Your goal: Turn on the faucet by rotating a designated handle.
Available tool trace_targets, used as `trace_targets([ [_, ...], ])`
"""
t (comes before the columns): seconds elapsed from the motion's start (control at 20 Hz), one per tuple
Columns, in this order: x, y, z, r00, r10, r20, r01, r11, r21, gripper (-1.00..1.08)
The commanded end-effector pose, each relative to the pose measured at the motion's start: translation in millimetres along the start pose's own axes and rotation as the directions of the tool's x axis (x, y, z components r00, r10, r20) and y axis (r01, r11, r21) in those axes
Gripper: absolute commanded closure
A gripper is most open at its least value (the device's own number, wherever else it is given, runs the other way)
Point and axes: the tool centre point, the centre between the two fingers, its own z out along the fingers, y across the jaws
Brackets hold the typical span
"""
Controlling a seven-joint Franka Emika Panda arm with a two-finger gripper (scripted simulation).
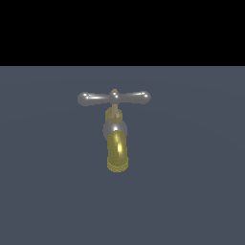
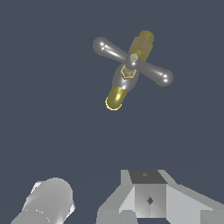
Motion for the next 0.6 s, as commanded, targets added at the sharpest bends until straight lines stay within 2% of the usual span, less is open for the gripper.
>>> trace_targets([
  [0.0, 1, 7, 13, 0.998, -0.062, 0.003, 0.062, 0.998, 0.003, 1.08],
  [0.25, 6, 21, 37, 0.983, -0.181, 0.008, 0.181, 0.983, 0.009, 1.08],
  [0.55, 13, 37, 67, 0.947, -0.320, 0.013, 0.320, 0.947, 0.018, 1.08],
])
